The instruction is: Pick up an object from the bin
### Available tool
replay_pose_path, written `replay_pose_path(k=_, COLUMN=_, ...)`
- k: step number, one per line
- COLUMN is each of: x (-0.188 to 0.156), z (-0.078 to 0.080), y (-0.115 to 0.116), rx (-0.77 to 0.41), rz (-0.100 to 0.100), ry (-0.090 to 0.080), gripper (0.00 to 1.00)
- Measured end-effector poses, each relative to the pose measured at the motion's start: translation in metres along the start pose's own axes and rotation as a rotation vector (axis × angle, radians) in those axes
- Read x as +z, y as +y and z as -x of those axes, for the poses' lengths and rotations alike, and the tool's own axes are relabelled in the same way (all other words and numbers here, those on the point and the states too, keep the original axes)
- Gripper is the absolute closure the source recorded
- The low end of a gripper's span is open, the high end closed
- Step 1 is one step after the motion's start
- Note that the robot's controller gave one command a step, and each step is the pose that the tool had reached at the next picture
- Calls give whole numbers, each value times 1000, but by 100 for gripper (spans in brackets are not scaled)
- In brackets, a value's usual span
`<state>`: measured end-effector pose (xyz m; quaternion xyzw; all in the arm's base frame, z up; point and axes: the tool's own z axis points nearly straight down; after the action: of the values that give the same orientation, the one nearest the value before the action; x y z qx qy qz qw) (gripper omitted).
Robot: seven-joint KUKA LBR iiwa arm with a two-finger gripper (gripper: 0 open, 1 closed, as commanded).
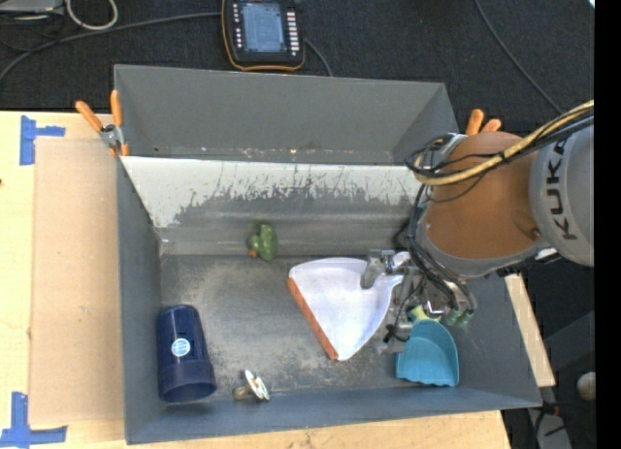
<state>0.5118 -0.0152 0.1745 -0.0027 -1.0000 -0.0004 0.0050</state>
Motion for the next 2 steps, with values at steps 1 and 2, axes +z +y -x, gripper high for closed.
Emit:
replay_pose_path(k=1, x=-4, z=2, y=0, rx=-1, rz=0, ry=-8, gripper=0)
replay_pose_path(k=2, x=104, z=3, y=-90, rx=-571, rz=0, ry=-4, gripper=0)
